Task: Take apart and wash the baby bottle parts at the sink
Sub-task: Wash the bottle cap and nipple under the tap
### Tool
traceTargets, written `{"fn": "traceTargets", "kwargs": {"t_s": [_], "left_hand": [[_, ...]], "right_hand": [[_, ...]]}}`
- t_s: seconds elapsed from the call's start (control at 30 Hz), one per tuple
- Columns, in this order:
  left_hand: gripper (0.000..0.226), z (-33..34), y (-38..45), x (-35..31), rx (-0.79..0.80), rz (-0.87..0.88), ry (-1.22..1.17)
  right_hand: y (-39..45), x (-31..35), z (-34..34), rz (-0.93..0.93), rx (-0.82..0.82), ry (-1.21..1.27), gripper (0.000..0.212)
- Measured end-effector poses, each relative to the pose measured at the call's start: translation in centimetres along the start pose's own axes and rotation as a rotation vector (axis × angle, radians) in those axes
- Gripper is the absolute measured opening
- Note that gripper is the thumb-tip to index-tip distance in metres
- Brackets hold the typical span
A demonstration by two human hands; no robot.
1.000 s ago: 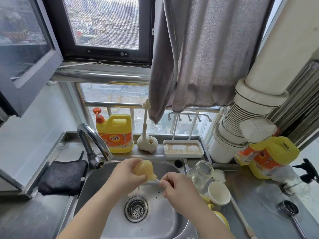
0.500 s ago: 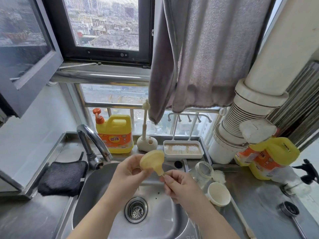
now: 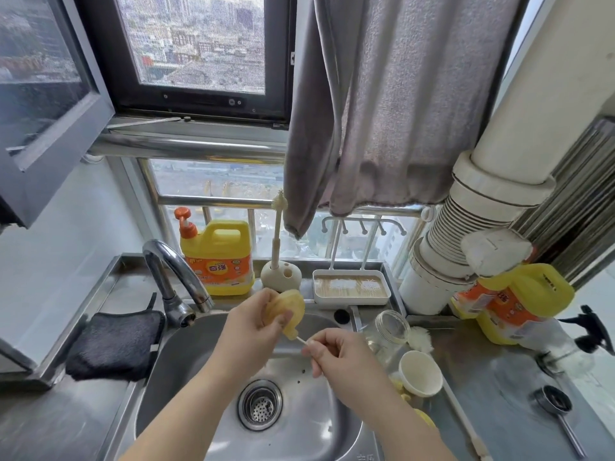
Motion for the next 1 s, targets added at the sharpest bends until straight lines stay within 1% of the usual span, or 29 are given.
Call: {"fn": "traceTargets", "kwargs": {"t_s": [0.07, 0.13, 0.2, 0.3, 0.37, 0.4, 0.5, 0.6, 0.67, 0.7, 0.77, 0.8, 0.83, 0.93, 1.0], "left_hand": [[0.016, 0.2, 0.2, -0.1, 0.035, 0.027, 0.054], [0.008, -0.1, 0.8, 0.1, 0.001, -0.001, 0.066], [0.008, -0.4, 1.3, 0.3, -0.016, -0.025, 0.075], [0.011, 0.3, 1.0, 0.2, 0.048, -0.004, 0.109], [0.012, 0.6, 0.9, 0.1, 0.066, -0.013, 0.129], [0.014, 0.5, 1.0, 0.2, 0.075, -0.024, 0.142], [0.029, 0.2, 1.4, 0.7, 0.103, -0.068, 0.166], [0.031, 0.6, 1.1, 0.6, 0.176, -0.091, 0.163], [0.03, 0.7, 0.9, 0.3, 0.213, -0.121, 0.084], [0.035, 0.6, 0.9, 0.3, 0.239, -0.156, 0.008], [0.056, 0.4, 0.7, 0.5, 0.291, -0.226, -0.145], [0.061, 0.3, 0.6, 0.7, 0.303, -0.241, -0.215], [0.058, 0.2, 0.4, 0.8, 0.301, -0.228, -0.273], [0.033, 0.2, 0.1, 1.0, 0.257, -0.133, -0.335], [0.027, 0.1, 0.0, 1.0, 0.233, -0.121, -0.353]], "right_hand": [[-0.1, 0.2, 0.4, -0.027, 0.004, -0.03, 0.018], [-0.2, 0.5, 0.2, -0.055, 0.03, -0.029, 0.018], [-0.1, 0.6, -0.3, -0.056, 0.033, -0.028, 0.019], [0.3, 0.4, -0.1, -0.066, -0.019, -0.107, 0.018], [0.1, 0.3, 0.4, -0.096, -0.019, -0.161, 0.017], [0.0, 0.3, 0.4, -0.109, -0.004, -0.168, 0.018], [-0.1, 0.4, -0.2, -0.106, 0.029, -0.151, 0.02], [0.2, 0.2, 0.0, -0.101, -0.011, -0.197, 0.022], [0.3, 0.1, 0.4, -0.077, -0.043, -0.16, 0.024], [0.3, 0.1, 0.4, -0.055, -0.053, -0.109, 0.024], [0.4, 0.1, 0.1, -0.01, -0.053, -0.002, 0.024], [0.4, 0.1, -0.1, 0.005, -0.048, 0.044, 0.024], [0.5, 0.1, -0.1, 0.013, -0.045, 0.084, 0.023], [0.6, 0.1, 0.0, 0.016, -0.043, 0.175, 0.021], [0.6, 0.2, 0.1, 0.003, -0.038, 0.195, 0.021]]}}
Point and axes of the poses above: each hand's wrist, its own y-axis towards the middle knuckle, its own z-axis out of the palm, x = y × z, the point moved 2 cm from there along y, towards the middle knuckle, and after that the axes turned 15 degrees about -x, right-handed, at the moved point
